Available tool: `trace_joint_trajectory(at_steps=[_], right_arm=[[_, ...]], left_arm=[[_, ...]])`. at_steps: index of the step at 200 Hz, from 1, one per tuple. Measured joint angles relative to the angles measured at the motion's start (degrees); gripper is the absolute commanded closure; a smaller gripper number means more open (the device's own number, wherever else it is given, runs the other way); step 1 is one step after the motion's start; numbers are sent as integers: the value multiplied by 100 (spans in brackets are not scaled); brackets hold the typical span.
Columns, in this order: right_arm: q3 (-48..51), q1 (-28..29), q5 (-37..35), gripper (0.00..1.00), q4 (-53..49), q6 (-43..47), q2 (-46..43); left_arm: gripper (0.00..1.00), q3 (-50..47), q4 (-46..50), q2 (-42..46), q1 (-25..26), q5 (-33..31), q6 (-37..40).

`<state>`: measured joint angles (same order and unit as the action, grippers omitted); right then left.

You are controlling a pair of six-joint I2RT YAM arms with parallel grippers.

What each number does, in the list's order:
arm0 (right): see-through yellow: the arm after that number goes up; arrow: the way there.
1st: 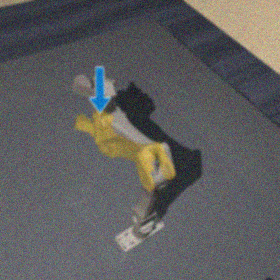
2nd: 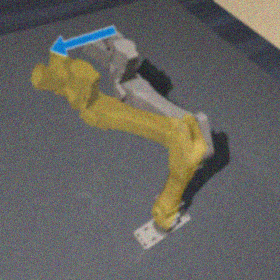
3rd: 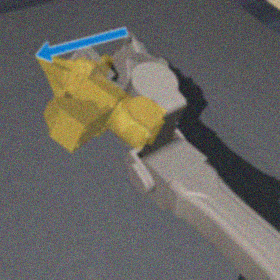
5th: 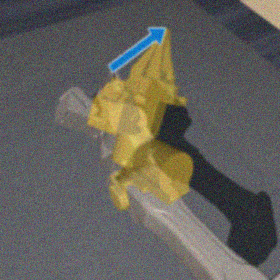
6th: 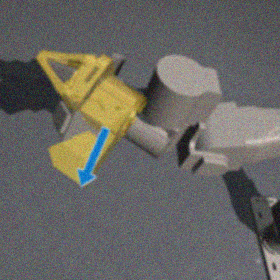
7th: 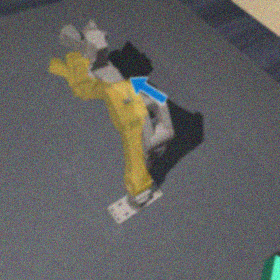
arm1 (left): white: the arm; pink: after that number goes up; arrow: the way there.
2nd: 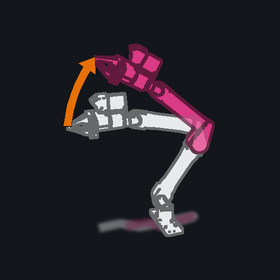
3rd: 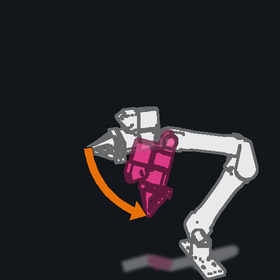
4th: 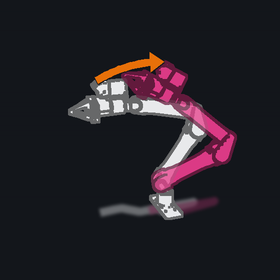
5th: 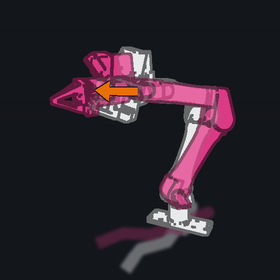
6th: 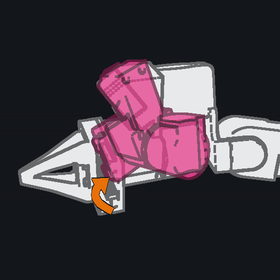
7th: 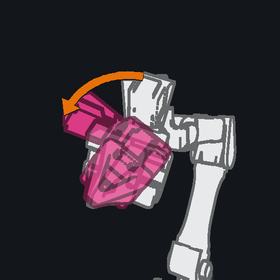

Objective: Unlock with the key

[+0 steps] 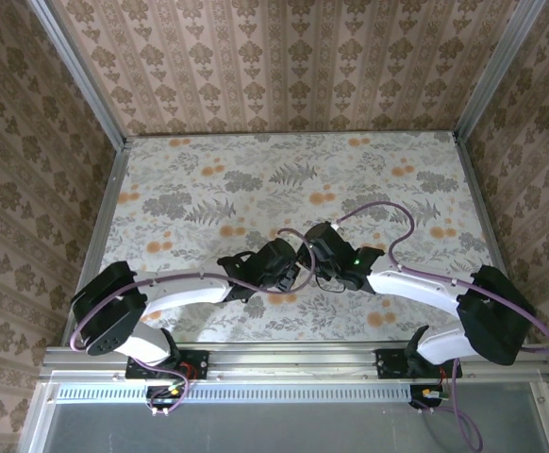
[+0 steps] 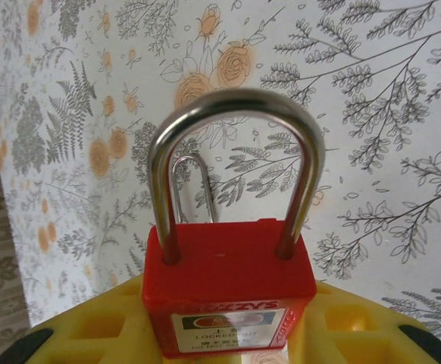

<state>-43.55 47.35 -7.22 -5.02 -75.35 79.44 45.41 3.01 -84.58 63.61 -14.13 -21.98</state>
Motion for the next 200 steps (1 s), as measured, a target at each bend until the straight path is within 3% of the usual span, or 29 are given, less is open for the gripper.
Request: trace_joint_trajectory(at_steps=[47, 115, 141, 200], right_arm=[[98, -79, 170, 100, 315, -101, -76], [256, -118, 402, 100, 348, -94, -85], [295, -186, 564, 87, 245, -66, -136], [393, -308, 925, 69, -85, 52, -291]], left_arm=[[100, -33, -219, -11, 96, -656, 358], [100, -254, -428, -7, 98, -343, 424], [100, -282, -448, -2, 96, -138, 422], [100, -415, -575, 2, 168, 291, 332]])
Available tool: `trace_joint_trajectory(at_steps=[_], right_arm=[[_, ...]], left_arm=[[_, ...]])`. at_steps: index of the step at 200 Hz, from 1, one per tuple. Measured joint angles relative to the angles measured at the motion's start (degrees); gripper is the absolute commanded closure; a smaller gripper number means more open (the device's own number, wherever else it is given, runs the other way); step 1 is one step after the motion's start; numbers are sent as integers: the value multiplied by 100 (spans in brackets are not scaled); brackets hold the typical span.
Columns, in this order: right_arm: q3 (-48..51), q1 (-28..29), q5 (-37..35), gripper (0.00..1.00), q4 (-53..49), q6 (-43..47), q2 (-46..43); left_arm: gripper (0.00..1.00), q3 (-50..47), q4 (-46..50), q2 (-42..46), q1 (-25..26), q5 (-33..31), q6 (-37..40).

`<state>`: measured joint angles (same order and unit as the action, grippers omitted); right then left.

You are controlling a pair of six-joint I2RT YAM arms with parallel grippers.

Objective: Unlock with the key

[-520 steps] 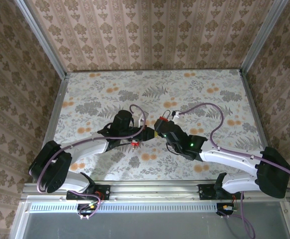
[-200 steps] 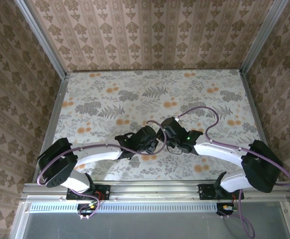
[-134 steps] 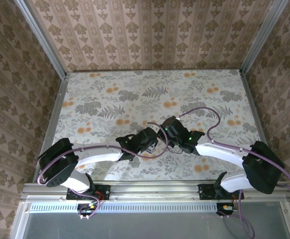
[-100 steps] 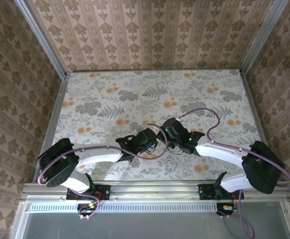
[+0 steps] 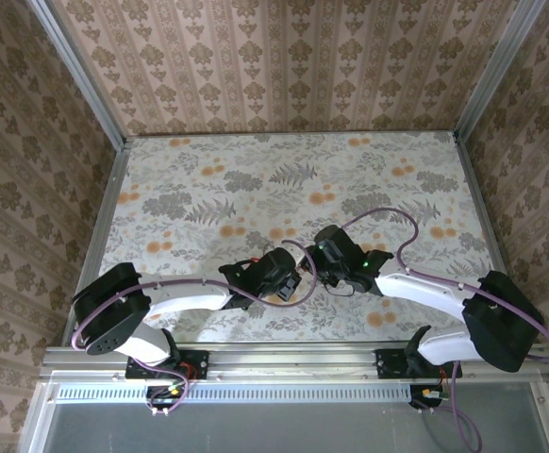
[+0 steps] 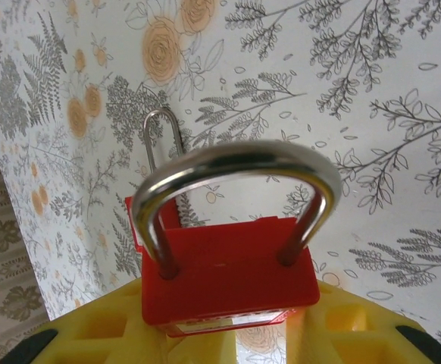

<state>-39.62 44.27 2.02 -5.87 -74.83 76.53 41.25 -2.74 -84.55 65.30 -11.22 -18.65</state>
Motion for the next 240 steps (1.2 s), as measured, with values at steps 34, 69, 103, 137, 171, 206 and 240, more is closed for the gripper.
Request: trace_joint_trajectory(at_steps=[34, 69, 103, 137, 171, 206, 240], right_arm=[[26, -59, 133, 58, -92, 28, -35], [103, -79, 295, 49, -195, 92, -42], [195, -118, 409, 44, -323, 94, -42], [225, -258, 452, 33, -352, 125, -44], [273, -487, 492, 21, -501, 225, -120], [273, -741, 494, 18, -678, 385, -260], [273, -870, 496, 16, -793, 555, -271]], left_arm=[[100, -26, -22, 0, 31, 127, -68], [100, -26, -122, -2, 33, 229, -98], [100, -15, -260, -2, 105, 291, -105], [100, -13, -341, -2, 105, 315, -125], [100, 0, -422, -15, 98, 354, -173], [100, 9, -435, -127, 94, 376, -232], [100, 9, -435, -173, 61, 378, -236]])
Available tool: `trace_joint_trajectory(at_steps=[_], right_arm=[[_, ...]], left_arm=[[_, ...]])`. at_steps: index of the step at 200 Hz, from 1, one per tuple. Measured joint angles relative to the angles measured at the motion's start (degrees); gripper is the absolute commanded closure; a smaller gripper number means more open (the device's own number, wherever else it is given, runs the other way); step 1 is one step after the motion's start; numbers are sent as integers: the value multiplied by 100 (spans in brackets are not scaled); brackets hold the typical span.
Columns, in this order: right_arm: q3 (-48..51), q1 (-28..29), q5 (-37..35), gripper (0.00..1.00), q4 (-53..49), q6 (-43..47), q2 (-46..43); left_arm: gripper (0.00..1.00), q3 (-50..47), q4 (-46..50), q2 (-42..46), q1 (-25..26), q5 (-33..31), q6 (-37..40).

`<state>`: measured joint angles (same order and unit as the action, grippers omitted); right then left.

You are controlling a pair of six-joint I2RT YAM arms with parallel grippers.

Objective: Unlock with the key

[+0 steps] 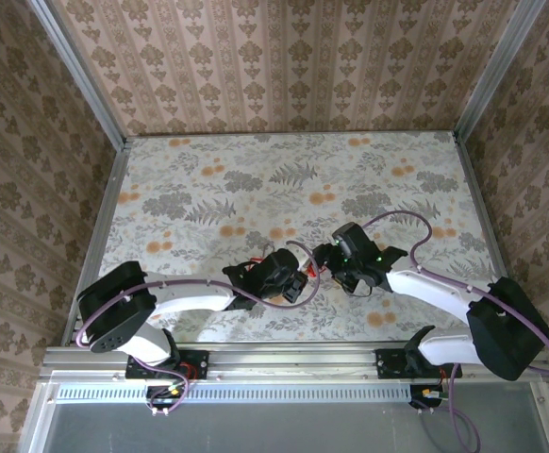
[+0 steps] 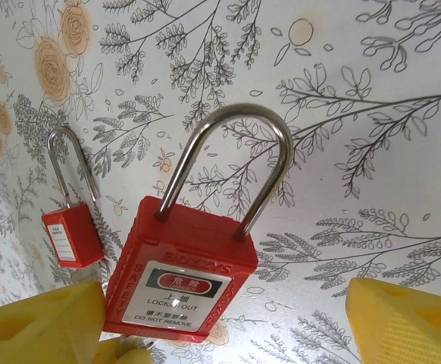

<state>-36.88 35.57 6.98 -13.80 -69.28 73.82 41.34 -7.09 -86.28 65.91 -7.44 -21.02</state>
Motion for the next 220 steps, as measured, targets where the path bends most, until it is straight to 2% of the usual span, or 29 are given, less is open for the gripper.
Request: trace_joint_trajectory(at_steps=[78, 130, 167, 220], right_arm=[[306, -61, -7, 16, 39, 640, -199], [531, -72, 42, 17, 1034, 151, -166], [560, -72, 37, 18, 1296, -168, -173], [560, -70, 61, 28, 1447, -444, 160]], left_arm=[[100, 0, -2, 9, -11, 74, -46], [100, -2, -157, -4, 13, 85, -192], [100, -2, -262, -127, 59, 81, -245], [100, -2, -284, -140, 90, 74, -278]])
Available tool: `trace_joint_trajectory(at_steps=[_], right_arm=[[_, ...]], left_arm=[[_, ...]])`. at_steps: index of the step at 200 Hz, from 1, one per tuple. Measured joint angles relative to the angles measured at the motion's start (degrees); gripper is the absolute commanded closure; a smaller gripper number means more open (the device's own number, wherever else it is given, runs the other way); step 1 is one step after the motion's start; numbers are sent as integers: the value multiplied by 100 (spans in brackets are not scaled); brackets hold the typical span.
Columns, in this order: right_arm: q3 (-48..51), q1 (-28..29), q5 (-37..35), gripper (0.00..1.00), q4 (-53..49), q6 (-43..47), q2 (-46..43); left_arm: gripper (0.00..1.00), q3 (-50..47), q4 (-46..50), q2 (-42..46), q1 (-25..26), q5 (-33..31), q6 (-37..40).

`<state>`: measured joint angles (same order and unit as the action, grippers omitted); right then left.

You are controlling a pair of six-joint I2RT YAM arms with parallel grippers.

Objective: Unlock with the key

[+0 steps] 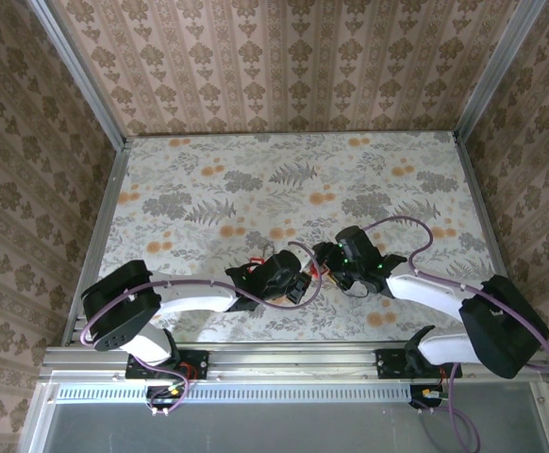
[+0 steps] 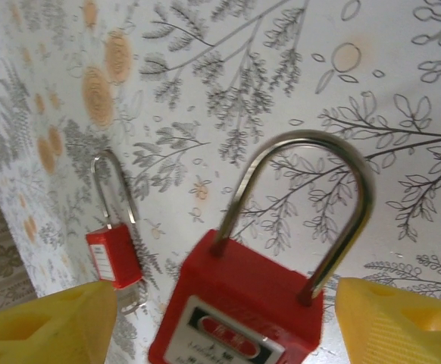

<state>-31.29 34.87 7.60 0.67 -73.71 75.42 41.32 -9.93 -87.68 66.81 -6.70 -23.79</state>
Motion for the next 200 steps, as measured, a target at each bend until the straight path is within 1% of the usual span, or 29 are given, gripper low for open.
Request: trace_joint_trajectory(at_steps=[19, 40, 66, 89, 108, 133, 174, 196, 200], right_arm=[[-11, 0, 20, 32, -4, -50, 127], [-114, -2, 20, 39, -111, -44, 190], [-258, -4, 17, 53, -256, -46, 219], [-363, -26, 42, 69, -350, -33, 310], [-374, -28, 50, 78, -411, -63, 330], [-378, -28, 66, 84, -463, -92, 337], [-378, -28, 175, 86, -511, -114, 337], [-422, -35, 275, 87, -511, -144, 474], [-428, -35, 284, 87, -507, -153, 496]], left_arm=[[100, 0, 0, 0, 24, -31, 0], [100, 0, 0, 2, 118, -101, 9], [100, 0, -20, 0, 295, -280, 105], [100, 0, -39, -15, 413, -442, 201], [100, 0, -57, -52, 470, -553, 297], [100, 0, -72, -79, 566, -734, 457], [100, 0, -90, -164, 892, -1401, 1137], [100, -83, -221, -175, 968, -1589, 1585], [98, -129, -282, -175, 968, -1596, 1641]])
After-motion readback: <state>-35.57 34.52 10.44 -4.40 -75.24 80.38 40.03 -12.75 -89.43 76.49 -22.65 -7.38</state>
